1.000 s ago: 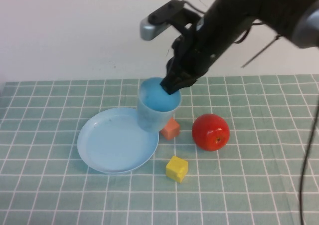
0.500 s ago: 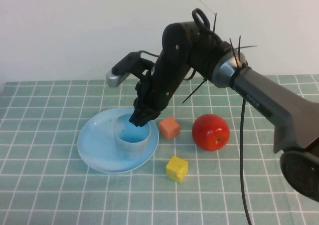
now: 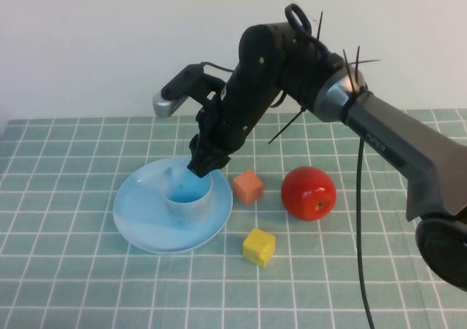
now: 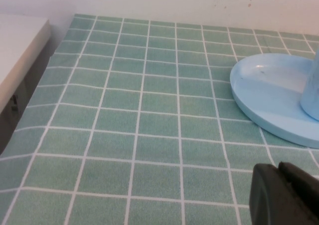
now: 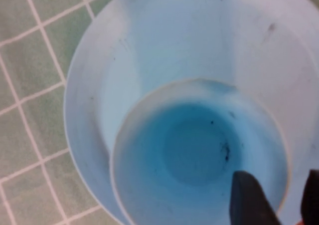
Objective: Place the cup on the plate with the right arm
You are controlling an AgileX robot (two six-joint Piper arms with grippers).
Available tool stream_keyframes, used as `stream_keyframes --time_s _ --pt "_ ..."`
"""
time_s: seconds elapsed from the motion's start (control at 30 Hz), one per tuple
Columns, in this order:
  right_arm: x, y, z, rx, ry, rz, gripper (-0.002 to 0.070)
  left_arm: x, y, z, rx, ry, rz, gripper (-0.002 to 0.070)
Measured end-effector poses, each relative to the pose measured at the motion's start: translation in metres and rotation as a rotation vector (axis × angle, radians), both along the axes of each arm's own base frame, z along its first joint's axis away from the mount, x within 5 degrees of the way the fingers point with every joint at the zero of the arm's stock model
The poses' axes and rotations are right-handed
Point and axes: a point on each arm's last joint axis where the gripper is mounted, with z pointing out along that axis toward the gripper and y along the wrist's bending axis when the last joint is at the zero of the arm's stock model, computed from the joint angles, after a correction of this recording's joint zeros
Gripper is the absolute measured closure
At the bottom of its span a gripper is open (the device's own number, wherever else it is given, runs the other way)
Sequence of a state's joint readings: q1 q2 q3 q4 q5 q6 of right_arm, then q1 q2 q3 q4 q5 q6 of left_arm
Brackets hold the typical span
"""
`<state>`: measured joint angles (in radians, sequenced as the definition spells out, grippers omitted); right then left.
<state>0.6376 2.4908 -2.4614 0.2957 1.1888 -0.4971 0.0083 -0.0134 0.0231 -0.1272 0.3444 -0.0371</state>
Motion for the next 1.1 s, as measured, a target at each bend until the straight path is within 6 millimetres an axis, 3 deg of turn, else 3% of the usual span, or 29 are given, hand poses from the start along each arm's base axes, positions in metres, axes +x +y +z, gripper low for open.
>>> stream_keyframes --time_s 0.07,0.13,0.23,0.43,0.57,0.7,0.9,1.1 --pt "-0.003 -0.002 0.014 0.008 -0.025 0.017 0.047 0.0 0.0 0.0 0.0 0.0 0.0 0.0678" --pt "-0.007 -0.006 0.034 0.02 -0.054 0.034 0.0558 0.0 0.0 0.0 0.0 0.0 0.0 0.0678" --pt "-0.019 -0.015 0.077 0.045 -0.114 0.045 0.0643 0.0 0.0 0.0 0.0 0.0 0.0 0.0678" --pt "-0.046 -0.047 0.158 0.046 -0.293 -0.002 0.0671 0.0 0.0 0.0 0.0 0.0 0.0 0.0678" --pt "-0.068 -0.07 0.189 0.017 -0.353 -0.019 0.0673 0.0 0.0 0.0 -0.002 0.0 0.001 0.0678" --pt "-0.091 -0.091 0.197 -0.041 -0.353 -0.009 0.0673 0.0 0.0 0.0 -0.002 0.0 0.001 0.0678" --pt "-0.133 -0.126 0.182 -0.14 -0.277 0.008 0.0673 0.0 0.0 0.0 -0.002 0.0 0.001 0.0678" --pt "-0.183 -0.162 0.169 -0.104 -0.303 -0.008 0.0673 0.0 0.0 0.0 -0.002 0.0 0.001 0.0678"
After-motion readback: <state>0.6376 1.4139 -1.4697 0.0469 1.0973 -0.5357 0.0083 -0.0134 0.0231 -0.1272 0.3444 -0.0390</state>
